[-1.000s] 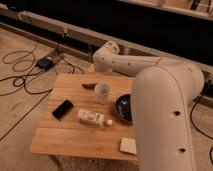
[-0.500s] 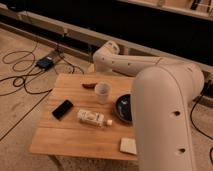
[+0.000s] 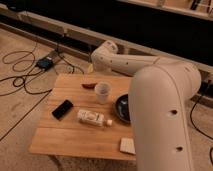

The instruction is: Push the eraser across the table

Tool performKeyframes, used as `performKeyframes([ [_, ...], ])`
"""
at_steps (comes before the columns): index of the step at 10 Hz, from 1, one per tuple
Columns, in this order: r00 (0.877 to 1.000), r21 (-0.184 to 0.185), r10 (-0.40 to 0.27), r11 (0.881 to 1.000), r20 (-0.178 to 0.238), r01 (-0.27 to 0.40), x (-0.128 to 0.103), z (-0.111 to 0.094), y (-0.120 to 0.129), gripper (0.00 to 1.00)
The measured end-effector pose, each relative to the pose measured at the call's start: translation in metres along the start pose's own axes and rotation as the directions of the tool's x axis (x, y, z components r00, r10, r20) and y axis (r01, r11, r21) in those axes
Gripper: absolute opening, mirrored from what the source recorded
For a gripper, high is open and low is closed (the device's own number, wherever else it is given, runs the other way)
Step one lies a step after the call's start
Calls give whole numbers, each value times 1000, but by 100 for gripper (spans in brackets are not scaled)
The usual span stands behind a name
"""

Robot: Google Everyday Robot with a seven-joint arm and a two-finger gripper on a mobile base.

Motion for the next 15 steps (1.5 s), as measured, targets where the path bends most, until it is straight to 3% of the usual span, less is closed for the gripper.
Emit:
performKeyframes([
  [3,991,-7,-130,992,-41,129,-2,3,31,80],
  [6,965,-49,-248,969,-86,244,5,11,72,80],
  [9,928,-104,-344,938,-143,332,26,28,108,80],
  [11,896,-143,-407,911,-178,386,45,37,130,80],
  [15,841,-174,-505,861,-192,477,75,44,161,80],
])
